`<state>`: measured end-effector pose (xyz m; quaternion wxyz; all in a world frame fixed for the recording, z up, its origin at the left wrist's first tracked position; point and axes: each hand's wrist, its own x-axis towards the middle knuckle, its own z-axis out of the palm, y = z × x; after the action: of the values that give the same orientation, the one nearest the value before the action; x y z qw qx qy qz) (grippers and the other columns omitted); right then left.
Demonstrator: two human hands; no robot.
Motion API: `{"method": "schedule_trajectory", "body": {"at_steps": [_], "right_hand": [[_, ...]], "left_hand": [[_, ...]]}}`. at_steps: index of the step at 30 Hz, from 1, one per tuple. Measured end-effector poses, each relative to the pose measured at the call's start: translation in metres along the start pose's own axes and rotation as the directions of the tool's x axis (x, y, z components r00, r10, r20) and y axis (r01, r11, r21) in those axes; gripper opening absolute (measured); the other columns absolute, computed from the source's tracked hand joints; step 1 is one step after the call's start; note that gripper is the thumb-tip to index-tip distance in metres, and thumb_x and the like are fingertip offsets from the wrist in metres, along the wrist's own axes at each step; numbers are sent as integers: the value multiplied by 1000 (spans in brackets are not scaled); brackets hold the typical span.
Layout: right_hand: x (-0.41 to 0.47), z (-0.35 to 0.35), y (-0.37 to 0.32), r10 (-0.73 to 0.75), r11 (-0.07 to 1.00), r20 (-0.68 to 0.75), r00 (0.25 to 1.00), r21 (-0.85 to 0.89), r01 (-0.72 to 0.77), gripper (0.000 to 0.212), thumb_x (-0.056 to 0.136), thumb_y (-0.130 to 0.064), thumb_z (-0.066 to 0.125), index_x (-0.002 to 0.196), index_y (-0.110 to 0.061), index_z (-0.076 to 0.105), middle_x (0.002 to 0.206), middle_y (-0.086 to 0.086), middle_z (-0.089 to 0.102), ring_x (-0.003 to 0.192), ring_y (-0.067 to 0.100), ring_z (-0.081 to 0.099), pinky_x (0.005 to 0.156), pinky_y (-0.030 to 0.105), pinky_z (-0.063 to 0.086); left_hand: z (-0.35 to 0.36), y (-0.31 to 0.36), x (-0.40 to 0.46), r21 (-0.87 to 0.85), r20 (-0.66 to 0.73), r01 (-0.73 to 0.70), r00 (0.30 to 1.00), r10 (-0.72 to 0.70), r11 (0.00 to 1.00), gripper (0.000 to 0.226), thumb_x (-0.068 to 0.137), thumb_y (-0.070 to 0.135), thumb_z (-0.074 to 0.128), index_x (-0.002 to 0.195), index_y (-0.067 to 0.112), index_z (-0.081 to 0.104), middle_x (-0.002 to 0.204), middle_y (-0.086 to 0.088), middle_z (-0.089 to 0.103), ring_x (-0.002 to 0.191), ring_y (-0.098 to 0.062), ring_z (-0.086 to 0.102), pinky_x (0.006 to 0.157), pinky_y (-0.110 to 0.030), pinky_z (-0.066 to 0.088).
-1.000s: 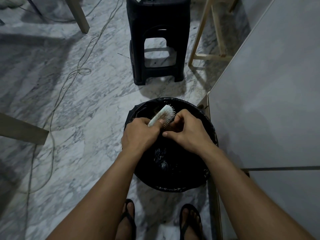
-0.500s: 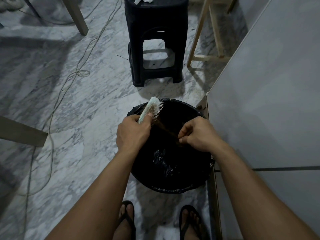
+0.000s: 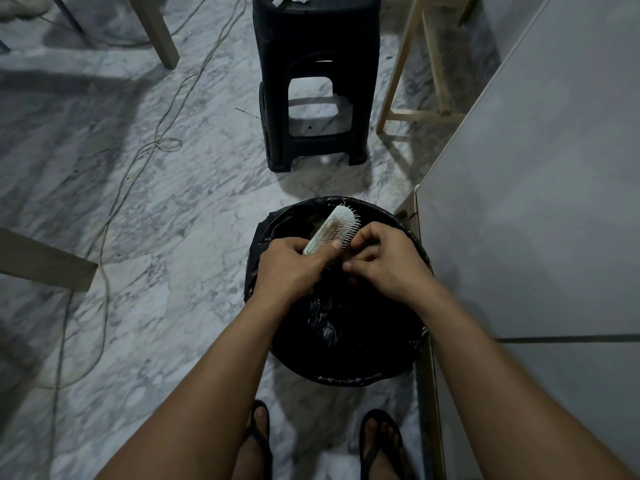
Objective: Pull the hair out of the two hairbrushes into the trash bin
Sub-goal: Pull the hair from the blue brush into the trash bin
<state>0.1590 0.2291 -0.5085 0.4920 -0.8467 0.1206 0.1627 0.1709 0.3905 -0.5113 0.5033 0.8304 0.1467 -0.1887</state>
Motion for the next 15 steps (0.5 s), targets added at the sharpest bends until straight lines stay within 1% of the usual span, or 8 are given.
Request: {"method": "schedule_trajectory", "body": {"at_steps": [4, 7, 9, 10, 11, 12, 13, 15], "right_hand": [[0, -9, 3, 39, 999, 68, 997, -27, -37, 34, 72, -7, 80, 81, -25, 52, 62, 3, 74, 61, 19, 73, 71, 42, 60], [-2, -13, 5, 53, 994, 114, 992, -97, -42, 29, 74, -6, 79, 81, -22, 55, 60, 3, 73, 57, 14, 72, 67, 35, 57], [-2, -14, 6, 57, 988, 110, 992, -152, -40, 24, 75, -4, 77, 76, -20, 59, 57, 2, 71, 51, 8, 68, 59, 27, 52], [-2, -14, 7, 62, 983, 92, 994, -181, -44, 22, 75, -4, 76, 72, -20, 60, 54, 1, 70, 48, 4, 66, 56, 23, 48], [-1, -14, 9, 70, 976, 63, 996, -213, -55, 21, 75, -5, 76, 70, -19, 61, 53, 0, 69, 45, 1, 63, 54, 20, 45], [0, -14, 11, 79, 966, 28, 997, -247, -69, 20, 75, -6, 76, 67, -19, 62, 53, -1, 68, 44, 0, 62, 52, 18, 44], [0, -14, 13, 85, 955, -11, 996, -283, -85, 20, 75, -6, 76, 66, -19, 63, 54, -3, 68, 46, 0, 63, 52, 18, 46], [1, -15, 18, 112, 930, -78, 991, -344, -132, 19, 74, -8, 77, 64, -19, 65, 60, -2, 69, 58, 8, 69, 61, 26, 55]], "left_hand": [[-5, 3, -1, 37, -165, 7, 986, -1, 999, 65, 64, 68, 65, 61, 4, 60, 64, -23, 64, 54, -34, 62, 58, -48, 55], [-11, 4, 0, 56, -238, 22, 971, -8, 998, 59, 73, 65, 62, 49, 15, 42, 52, -11, 55, 54, -32, 57, 53, -39, 43], [-15, 8, -3, 79, -284, 18, 959, 5, 997, 55, 80, 61, 61, 49, 17, 45, 51, -4, 53, 59, -30, 57, 51, -31, 34], [-16, 10, -4, 81, -312, 5, 950, 21, 997, 51, 83, 59, 60, 54, 18, 52, 55, -2, 54, 65, -31, 59, 53, -30, 33], [-17, 11, -5, 89, -351, 2, 936, 30, 996, 46, 85, 59, 58, 68, 17, 65, 66, -1, 60, 78, -33, 63, 57, -30, 37], [-19, 13, -5, 96, -401, 10, 915, 30, 995, 50, 87, 59, 55, 90, 13, 72, 82, -3, 66, 94, -34, 65, 66, -32, 42], [-22, 13, -4, 100, -454, 17, 890, 30, 995, 56, 88, 60, 53, 106, 11, 71, 97, -8, 70, 105, -34, 63, 74, -35, 46], [-28, 10, 2, 87, -547, -18, 835, 63, 996, 61, 88, 63, 50, 100, 7, 69, 97, -16, 71, 101, -39, 63, 71, -40, 47]]}}
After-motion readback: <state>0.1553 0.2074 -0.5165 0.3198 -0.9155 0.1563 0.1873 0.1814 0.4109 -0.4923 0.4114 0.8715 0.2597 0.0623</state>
